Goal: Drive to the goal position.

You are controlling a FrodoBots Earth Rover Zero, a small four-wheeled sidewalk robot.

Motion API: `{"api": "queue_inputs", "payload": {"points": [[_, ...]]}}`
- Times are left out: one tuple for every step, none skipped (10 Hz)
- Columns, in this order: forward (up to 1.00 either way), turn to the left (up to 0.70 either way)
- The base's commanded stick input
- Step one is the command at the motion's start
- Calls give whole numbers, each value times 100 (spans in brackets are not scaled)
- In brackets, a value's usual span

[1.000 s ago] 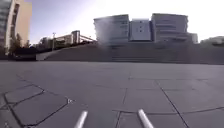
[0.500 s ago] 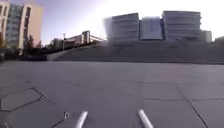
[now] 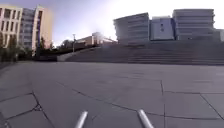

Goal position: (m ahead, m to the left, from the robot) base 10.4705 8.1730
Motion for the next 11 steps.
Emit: {"api": "queue_inputs", "payload": {"points": [[100,27],[100,27],[100,27],[100,27],[100,27],[100,27],[100,27],[100,27],[100,27],[100,27],[100,14]]}}
